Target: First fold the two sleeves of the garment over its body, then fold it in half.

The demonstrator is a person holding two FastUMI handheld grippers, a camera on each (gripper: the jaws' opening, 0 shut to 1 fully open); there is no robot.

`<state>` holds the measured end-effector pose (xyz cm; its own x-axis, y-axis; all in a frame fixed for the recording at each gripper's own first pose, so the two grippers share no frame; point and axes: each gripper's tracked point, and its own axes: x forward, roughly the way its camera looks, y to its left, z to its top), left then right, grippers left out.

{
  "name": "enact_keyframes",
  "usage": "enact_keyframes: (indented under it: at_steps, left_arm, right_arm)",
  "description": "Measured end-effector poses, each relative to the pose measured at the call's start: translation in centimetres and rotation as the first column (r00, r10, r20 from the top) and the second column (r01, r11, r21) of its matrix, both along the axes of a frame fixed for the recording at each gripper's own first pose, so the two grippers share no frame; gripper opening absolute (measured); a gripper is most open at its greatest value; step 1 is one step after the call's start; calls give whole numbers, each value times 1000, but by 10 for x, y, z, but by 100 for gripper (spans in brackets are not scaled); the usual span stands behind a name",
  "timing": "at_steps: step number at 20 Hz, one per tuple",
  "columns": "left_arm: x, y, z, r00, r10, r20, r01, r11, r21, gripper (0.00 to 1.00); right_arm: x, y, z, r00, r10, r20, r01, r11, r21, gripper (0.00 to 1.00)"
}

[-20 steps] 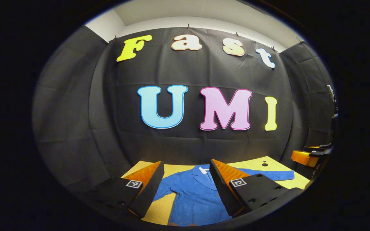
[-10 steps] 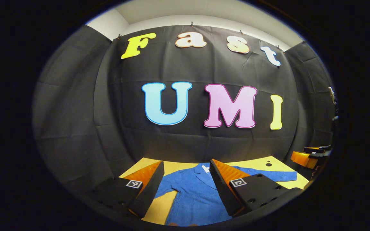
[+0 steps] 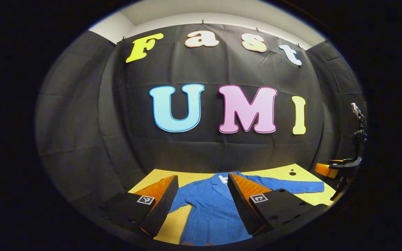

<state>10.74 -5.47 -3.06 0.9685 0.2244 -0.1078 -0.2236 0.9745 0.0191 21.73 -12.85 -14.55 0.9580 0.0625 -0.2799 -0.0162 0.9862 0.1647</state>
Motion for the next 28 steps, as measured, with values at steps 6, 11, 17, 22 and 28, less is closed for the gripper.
enact_keyframes:
  at_steps: [6, 11, 17, 22, 28]
  left_arm:
    - [22, -33, -15, 996, -62, -63, 61, 998, -18, 82]
    - [45, -69, -28, 980, -136, -148, 140, 990, 15, 81]
    - [62, -110, -30, 959, -222, -178, 233, 971, 49, 81]
    - [68, -124, -28, 956, -234, -179, 242, 970, 24, 82]
    - [64, -117, -40, 961, -197, -197, 198, 980, -12, 82]
  right_arm:
    - [39, -105, -65, 967, -220, -129, 219, 976, -16, 98]
    - [57, -182, -150, 875, -360, -322, 366, 930, -46, 98]
    - [74, -222, -241, 718, -427, -550, 464, 882, -80, 97]
    - [65, -230, -275, 638, -429, -639, 523, 851, -48, 98]
    - [70, -235, -278, 641, -378, -668, 449, 891, -74, 59]
